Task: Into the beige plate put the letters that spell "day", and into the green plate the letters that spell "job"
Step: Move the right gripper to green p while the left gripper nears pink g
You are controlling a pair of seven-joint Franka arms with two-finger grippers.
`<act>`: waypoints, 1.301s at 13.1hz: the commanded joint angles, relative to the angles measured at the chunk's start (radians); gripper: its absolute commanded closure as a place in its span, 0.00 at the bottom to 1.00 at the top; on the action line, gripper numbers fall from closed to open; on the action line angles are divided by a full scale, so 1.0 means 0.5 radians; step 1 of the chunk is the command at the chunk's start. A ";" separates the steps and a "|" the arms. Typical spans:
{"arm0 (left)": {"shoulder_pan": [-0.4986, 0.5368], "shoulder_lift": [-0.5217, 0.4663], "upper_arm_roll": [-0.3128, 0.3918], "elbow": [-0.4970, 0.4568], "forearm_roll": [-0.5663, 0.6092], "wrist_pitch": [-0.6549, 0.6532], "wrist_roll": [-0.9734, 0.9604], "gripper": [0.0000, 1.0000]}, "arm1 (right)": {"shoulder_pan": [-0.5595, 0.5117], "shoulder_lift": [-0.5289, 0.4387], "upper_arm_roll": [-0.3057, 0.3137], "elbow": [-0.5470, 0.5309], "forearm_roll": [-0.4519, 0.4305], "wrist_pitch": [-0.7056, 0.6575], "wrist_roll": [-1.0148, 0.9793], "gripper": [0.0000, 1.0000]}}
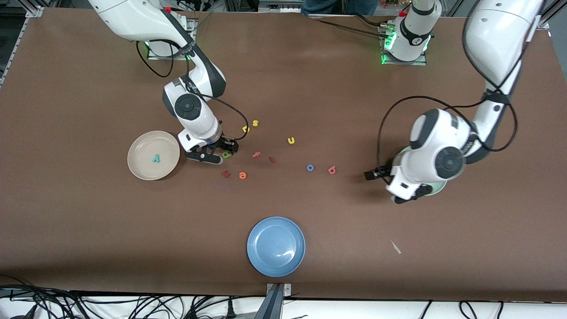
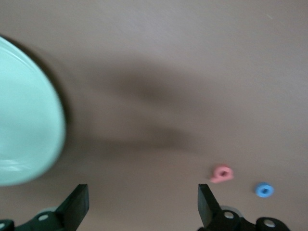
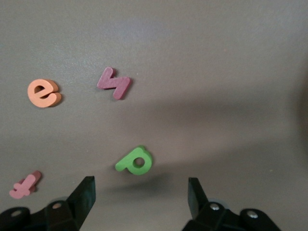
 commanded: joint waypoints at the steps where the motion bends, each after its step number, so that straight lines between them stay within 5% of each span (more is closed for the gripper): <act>1: -0.193 0.141 0.019 0.078 -0.020 0.176 -0.313 0.02 | 0.040 0.036 -0.011 0.035 0.006 0.050 0.097 0.14; 6: -0.377 0.316 0.053 0.090 0.002 0.391 -0.528 0.15 | 0.041 0.118 -0.042 0.035 -0.077 0.188 0.091 0.14; 10: -0.527 0.353 0.216 0.093 -0.004 0.395 -0.535 0.24 | 0.041 0.152 -0.079 0.026 -0.105 0.246 0.091 0.15; 17: -0.561 0.421 0.219 0.130 -0.001 0.395 -0.562 0.40 | 0.041 0.171 -0.079 0.020 -0.102 0.258 0.103 0.43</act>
